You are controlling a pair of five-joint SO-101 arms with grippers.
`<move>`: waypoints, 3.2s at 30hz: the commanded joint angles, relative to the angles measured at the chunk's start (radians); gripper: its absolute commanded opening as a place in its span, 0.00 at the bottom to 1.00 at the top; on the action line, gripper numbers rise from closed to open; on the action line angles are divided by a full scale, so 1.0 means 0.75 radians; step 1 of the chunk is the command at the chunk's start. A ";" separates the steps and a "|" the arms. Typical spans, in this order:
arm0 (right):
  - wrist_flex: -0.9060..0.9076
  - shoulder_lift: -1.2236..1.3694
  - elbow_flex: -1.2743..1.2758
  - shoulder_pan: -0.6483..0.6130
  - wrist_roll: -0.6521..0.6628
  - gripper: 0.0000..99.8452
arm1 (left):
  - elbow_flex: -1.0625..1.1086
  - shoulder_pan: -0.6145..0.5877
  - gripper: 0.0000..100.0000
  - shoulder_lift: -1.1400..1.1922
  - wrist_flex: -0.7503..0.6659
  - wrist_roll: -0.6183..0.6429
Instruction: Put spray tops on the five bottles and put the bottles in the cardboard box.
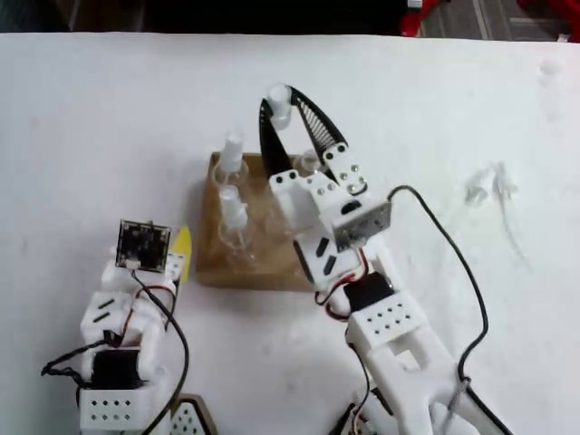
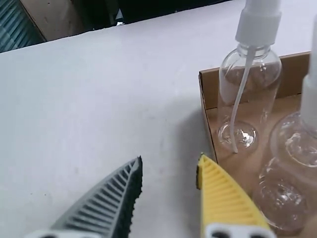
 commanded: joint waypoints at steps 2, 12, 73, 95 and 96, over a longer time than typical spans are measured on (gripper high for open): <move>0.062 -0.197 -0.041 0.005 0.008 0.02 | 0.002 0.011 0.17 -0.007 0.004 -0.016; 0.251 -0.193 -0.043 -0.003 0.004 0.02 | 0.002 0.011 0.17 -0.007 0.004 -0.016; 0.024 0.128 0.362 0.026 0.012 0.02 | 0.002 0.007 0.17 -0.007 0.004 -0.016; 0.026 0.124 0.387 0.011 0.004 0.16 | 0.002 0.005 0.17 -0.007 0.002 -0.016; 0.026 0.111 0.387 0.011 0.004 0.16 | 0.002 0.005 0.17 -0.007 0.002 -0.016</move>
